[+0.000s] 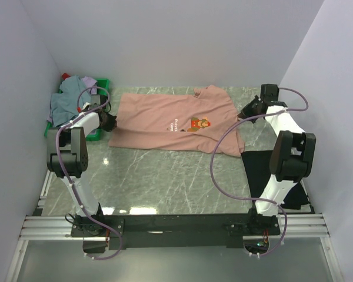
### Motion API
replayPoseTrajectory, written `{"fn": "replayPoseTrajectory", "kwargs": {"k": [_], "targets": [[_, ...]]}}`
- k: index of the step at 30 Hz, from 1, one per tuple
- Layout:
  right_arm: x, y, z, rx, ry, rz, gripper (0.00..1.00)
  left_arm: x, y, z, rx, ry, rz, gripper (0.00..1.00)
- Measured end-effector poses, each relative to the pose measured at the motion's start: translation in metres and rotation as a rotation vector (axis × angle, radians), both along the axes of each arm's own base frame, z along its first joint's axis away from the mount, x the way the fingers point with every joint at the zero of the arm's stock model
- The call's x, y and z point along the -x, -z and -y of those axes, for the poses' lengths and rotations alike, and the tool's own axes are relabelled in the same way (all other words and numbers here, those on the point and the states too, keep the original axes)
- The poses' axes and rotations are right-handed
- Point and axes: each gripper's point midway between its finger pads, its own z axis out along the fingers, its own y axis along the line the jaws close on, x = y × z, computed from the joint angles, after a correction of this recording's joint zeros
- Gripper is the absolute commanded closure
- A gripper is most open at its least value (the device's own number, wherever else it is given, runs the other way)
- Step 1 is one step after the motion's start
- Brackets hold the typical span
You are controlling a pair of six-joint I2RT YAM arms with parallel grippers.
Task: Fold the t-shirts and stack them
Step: Fold the tshirt
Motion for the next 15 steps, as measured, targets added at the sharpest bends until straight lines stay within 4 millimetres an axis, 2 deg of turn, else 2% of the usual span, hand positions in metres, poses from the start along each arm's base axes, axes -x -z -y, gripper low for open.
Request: {"fn": "replayPoseTrajectory", "kwargs": {"k": [5, 7, 9, 10, 11, 12, 14, 15], "targets": [[0.000, 0.009, -0.005, 0.004, -0.019, -0.020, 1.00, 0.000, 0.000, 0.000, 0.000, 0.001, 0.000, 0.99], [-0.002, 0.010, -0.007, 0.007, -0.029, -0.024, 1.00, 0.000, 0.001, 0.000, 0.000, 0.001, -0.001, 0.92], [-0.006, 0.009, -0.010, 0.011, -0.040, -0.022, 0.90, 0.000, 0.000, 0.000, -0.001, 0.003, 0.001, 0.82], [-0.009, 0.010, -0.011, 0.016, -0.048, -0.019, 0.75, -0.002, 0.000, 0.000, 0.000, 0.006, 0.006, 0.77], [-0.011, 0.010, -0.012, 0.020, -0.055, -0.018, 0.65, -0.003, -0.001, 0.000, 0.000, 0.009, 0.013, 0.71], [-0.012, 0.011, -0.013, 0.023, -0.060, -0.017, 0.58, -0.005, -0.002, 0.001, 0.002, 0.013, 0.022, 0.57], [-0.012, 0.013, -0.014, 0.039, -0.074, -0.021, 0.45, -0.010, -0.006, 0.002, 0.006, 0.032, 0.051, 0.43], [-0.011, 0.014, -0.014, 0.050, -0.081, -0.023, 0.43, -0.011, -0.007, 0.001, 0.004, 0.037, 0.060, 0.39]]}}
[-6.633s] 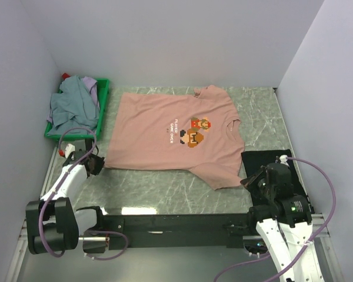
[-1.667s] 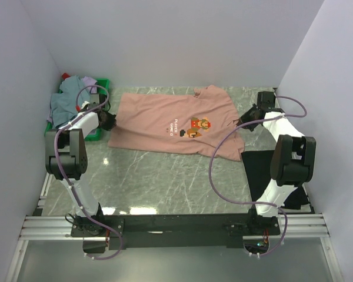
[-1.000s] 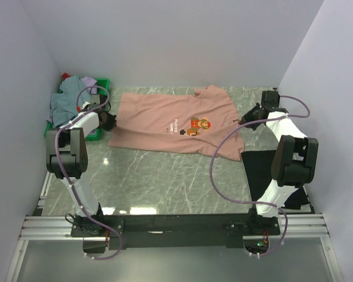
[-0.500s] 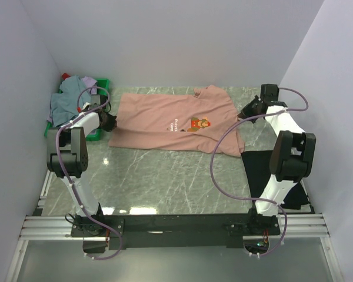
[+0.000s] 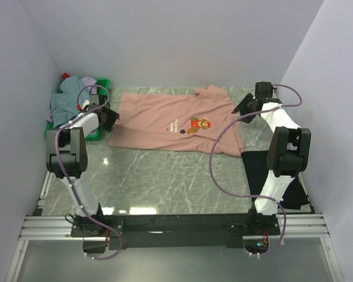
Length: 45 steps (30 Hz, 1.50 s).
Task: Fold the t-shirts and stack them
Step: Fold the tshirt
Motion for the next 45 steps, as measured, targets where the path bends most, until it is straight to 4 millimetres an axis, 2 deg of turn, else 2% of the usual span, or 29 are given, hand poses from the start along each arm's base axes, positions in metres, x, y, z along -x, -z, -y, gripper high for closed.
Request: {"fn": "replayPoseTrajectory", "kwargs": {"k": [3, 6, 9, 12, 17, 19, 24, 33, 36, 37, 40, 45], "targets": [[0.001, -0.001, -0.003, 0.048, -0.017, 0.000, 0.42, 0.002, -0.006, 0.000, 0.001, 0.015, 0.023, 0.33], [0.010, 0.000, -0.019, 0.083, -0.052, 0.001, 0.43, 0.010, -0.018, 0.000, -0.004, 0.025, 0.043, 0.32], [0.034, 0.006, -0.045, 0.107, -0.106, -0.012, 0.45, 0.021, -0.034, 0.001, -0.006, 0.028, 0.073, 0.32], [0.060, 0.021, -0.068, 0.112, -0.160, -0.042, 0.50, 0.030, -0.051, 0.001, -0.006, 0.029, 0.105, 0.32], [0.092, 0.058, -0.068, 0.121, -0.157, -0.135, 0.53, 0.042, -0.068, 0.002, -0.005, 0.031, 0.141, 0.33], [0.098, 0.065, -0.068, 0.118, -0.152, -0.153, 0.53, 0.045, -0.072, 0.002, -0.004, 0.033, 0.150, 0.33], [0.092, 0.066, -0.075, 0.109, -0.150, -0.128, 0.54, 0.048, -0.075, 0.004, -0.001, 0.039, 0.157, 0.34], [0.084, 0.075, -0.082, 0.098, -0.146, -0.134, 0.60, 0.051, -0.072, 0.006, 0.000, 0.060, 0.145, 0.35], [0.085, 0.082, -0.083, 0.098, -0.142, -0.150, 0.72, 0.051, -0.071, 0.006, -0.002, 0.065, 0.145, 0.35], [0.085, 0.083, -0.083, 0.097, -0.141, -0.154, 0.83, 0.052, -0.071, 0.006, -0.002, 0.065, 0.144, 0.35], [0.080, 0.083, -0.084, 0.093, -0.135, -0.153, 0.95, 0.052, -0.071, 0.006, -0.004, 0.067, 0.144, 0.35], [0.066, 0.066, -0.089, 0.090, -0.133, -0.116, 0.98, 0.052, -0.071, 0.006, -0.004, 0.067, 0.144, 0.35]]}}
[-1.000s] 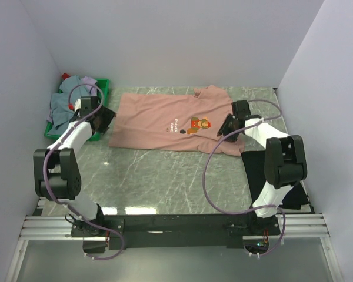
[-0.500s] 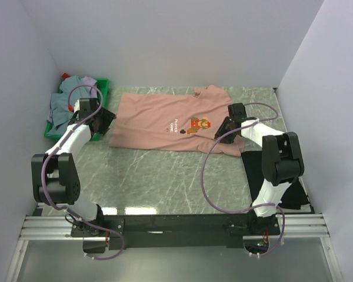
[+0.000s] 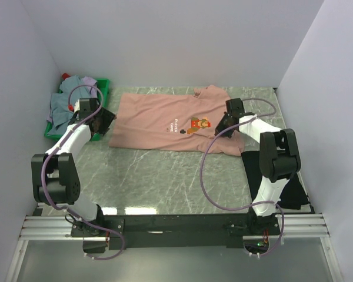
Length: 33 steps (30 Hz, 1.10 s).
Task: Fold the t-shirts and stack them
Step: Fold the tshirt
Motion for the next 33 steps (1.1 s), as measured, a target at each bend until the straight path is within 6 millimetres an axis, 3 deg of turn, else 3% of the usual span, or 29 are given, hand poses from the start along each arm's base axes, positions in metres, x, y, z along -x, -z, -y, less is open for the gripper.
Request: {"fn": "replayPoseTrajectory", "kwargs": {"k": [6, 9, 15, 23, 26, 27, 30, 33], "targets": [[-0.038, -0.037, -0.015, -0.002, -0.019, 0.091, 0.99, 0.001, 0.002, 0.000, 0.001, 0.001, -0.004, 0.35], [-0.058, -0.044, -0.025, 0.002, -0.036, 0.116, 1.00, 0.003, 0.005, 0.002, 0.007, 0.007, -0.011, 0.36], [-0.087, -0.032, -0.045, 0.035, -0.082, 0.104, 1.00, 0.005, 0.007, 0.005, 0.020, 0.022, -0.017, 0.35], [-0.105, -0.017, -0.069, 0.079, -0.150, 0.106, 0.99, 0.009, 0.012, 0.006, 0.012, 0.042, -0.033, 0.35], [-0.105, -0.017, -0.073, 0.086, -0.164, 0.114, 0.80, 0.013, 0.017, 0.007, 0.012, 0.044, -0.045, 0.34], [-0.106, -0.018, -0.074, 0.088, -0.171, 0.122, 0.65, 0.014, 0.019, 0.007, 0.014, 0.046, -0.051, 0.34], [-0.110, -0.021, -0.075, 0.092, -0.180, 0.144, 0.46, 0.021, 0.029, 0.008, 0.019, 0.047, -0.075, 0.34], [-0.112, -0.025, -0.075, 0.093, -0.184, 0.161, 0.39, 0.032, 0.042, 0.008, 0.022, 0.041, -0.112, 0.34]]}}
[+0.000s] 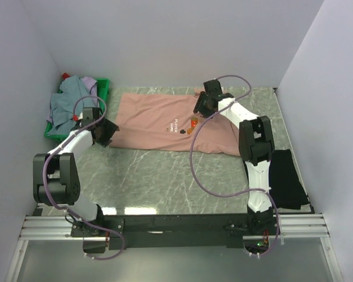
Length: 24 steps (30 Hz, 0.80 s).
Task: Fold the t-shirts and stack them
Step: Fold the tshirt
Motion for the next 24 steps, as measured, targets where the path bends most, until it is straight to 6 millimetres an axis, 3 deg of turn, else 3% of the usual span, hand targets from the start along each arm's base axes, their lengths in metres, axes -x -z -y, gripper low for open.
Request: {"fn": "replayPoseTrajectory", "kwargs": {"k": [6, 10, 13, 16, 20, 24], "targets": [[0.030, -0.034, 0.017, -0.004, 0.022, 0.028, 0.40, 0.027, 0.014, -0.010, -0.031, -0.061, -0.053, 0.38], [0.074, -0.074, 0.045, -0.045, 0.083, 0.088, 0.40, 0.031, 0.016, -0.014, -0.037, -0.102, -0.042, 0.42], [0.111, -0.087, 0.068, -0.082, 0.138, 0.114, 0.44, 0.035, 0.024, -0.016, -0.035, -0.124, -0.057, 0.43], [0.143, -0.075, 0.092, -0.112, 0.213, 0.098, 0.44, 0.036, 0.031, -0.016, -0.031, -0.138, -0.061, 0.44], [0.191, -0.029, 0.121, -0.107, 0.317, 0.001, 0.44, 0.033, 0.035, -0.012, -0.030, -0.142, -0.054, 0.43], [0.232, 0.001, 0.144, -0.115, 0.412, -0.058, 0.44, 0.029, 0.035, -0.011, -0.024, -0.147, -0.043, 0.43]]}}
